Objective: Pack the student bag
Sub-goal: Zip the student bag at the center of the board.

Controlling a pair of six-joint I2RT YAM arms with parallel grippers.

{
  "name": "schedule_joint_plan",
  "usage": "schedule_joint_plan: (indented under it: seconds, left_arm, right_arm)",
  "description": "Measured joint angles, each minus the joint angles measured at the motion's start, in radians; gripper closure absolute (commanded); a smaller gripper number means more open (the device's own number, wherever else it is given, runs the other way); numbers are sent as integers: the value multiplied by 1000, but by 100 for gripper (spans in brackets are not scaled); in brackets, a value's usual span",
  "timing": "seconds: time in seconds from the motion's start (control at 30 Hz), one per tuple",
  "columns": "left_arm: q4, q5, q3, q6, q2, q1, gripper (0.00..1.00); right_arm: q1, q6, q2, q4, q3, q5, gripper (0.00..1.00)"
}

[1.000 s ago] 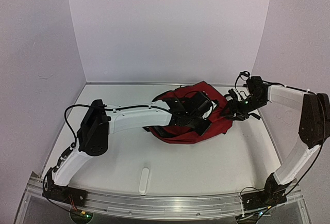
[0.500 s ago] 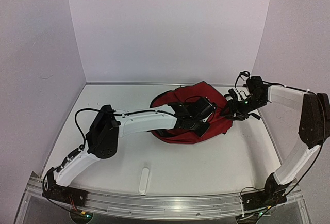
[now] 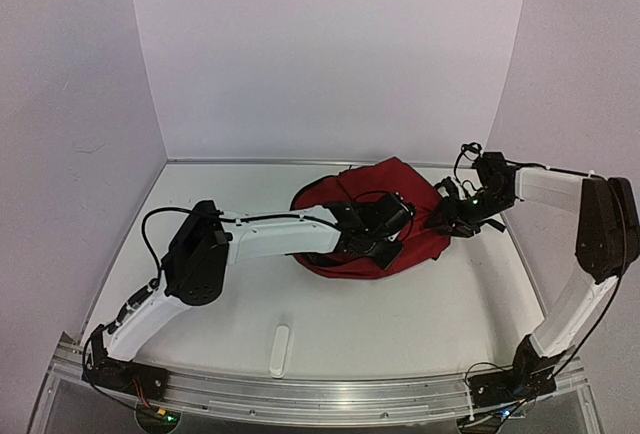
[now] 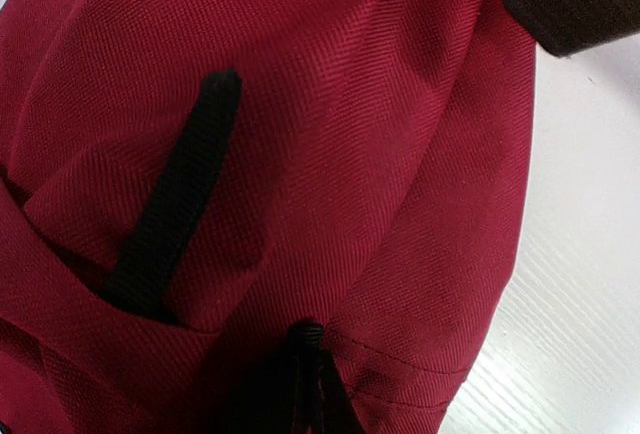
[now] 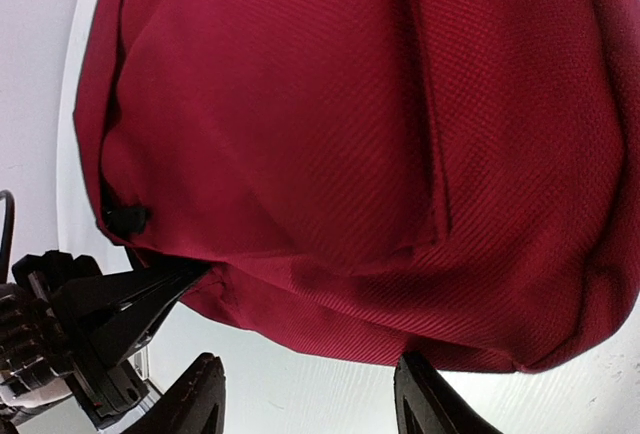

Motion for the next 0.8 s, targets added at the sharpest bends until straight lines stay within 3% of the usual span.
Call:
schedule_joint_plan:
  seconds: [0.4,0.8]
  left_arm:
    - [139,54,-424,-65,-304,0,100]
    - [227,63,-705,-169,-449,7,100]
  right_arm:
    - [0,7,111,35,50,106,38]
    - [-29,13,165,45,90,140,41]
